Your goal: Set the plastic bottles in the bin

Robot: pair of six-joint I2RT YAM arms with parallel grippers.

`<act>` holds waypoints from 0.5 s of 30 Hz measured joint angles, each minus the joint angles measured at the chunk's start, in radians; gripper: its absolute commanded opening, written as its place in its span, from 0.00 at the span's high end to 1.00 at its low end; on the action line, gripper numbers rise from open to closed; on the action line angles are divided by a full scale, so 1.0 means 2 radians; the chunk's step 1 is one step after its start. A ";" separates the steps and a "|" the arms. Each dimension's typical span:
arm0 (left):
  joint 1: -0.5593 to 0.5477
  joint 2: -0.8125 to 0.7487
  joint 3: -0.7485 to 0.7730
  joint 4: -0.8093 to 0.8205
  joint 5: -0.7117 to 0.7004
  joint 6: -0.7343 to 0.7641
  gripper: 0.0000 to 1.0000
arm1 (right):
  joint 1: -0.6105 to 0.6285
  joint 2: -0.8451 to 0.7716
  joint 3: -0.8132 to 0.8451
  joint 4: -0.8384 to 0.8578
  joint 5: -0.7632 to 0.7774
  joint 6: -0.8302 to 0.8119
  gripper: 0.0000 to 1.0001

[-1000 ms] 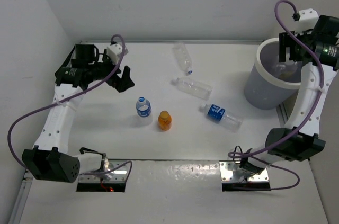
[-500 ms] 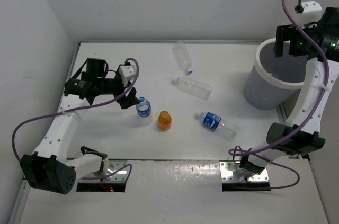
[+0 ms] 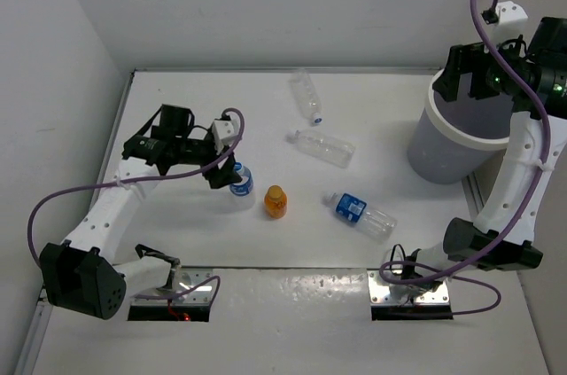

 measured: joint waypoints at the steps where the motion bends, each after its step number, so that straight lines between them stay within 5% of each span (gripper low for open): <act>1: -0.001 0.001 -0.004 0.002 -0.001 0.000 0.22 | 0.001 0.000 0.000 -0.003 -0.005 0.001 0.01; 8: -0.006 0.005 -0.022 0.033 -0.006 -0.001 0.33 | 0.009 0.000 -0.001 -0.011 -0.032 0.010 0.01; 12: -0.008 0.006 -0.029 0.056 -0.012 -0.009 0.51 | 0.023 0.000 -0.009 -0.018 -0.046 0.010 0.01; 15: -0.008 0.008 -0.030 0.068 -0.016 -0.016 0.75 | 0.033 0.001 -0.017 -0.023 -0.058 0.010 0.01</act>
